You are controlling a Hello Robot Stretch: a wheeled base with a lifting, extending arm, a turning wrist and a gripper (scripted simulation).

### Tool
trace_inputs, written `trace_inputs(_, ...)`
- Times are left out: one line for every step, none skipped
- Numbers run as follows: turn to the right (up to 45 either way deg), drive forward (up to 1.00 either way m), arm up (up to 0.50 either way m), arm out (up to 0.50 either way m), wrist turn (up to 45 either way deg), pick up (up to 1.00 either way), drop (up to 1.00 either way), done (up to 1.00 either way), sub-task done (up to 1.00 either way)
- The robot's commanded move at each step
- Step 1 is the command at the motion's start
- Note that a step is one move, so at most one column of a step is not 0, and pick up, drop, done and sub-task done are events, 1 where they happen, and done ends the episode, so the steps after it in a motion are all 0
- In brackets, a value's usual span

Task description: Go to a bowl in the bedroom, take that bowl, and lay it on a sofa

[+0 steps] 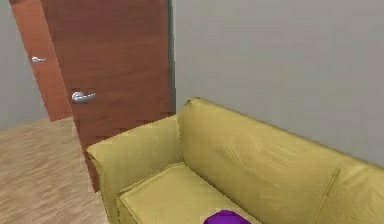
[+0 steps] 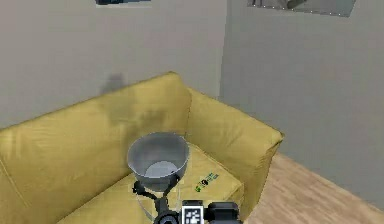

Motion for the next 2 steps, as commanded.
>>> trace_inputs(45.0, 0.0, 0.0, 0.0, 0.0, 0.0, 0.0, 0.0, 0.0)
trace_inputs(39.0, 0.0, 0.0, 0.0, 0.0, 0.0, 0.0, 0.0, 0.0)
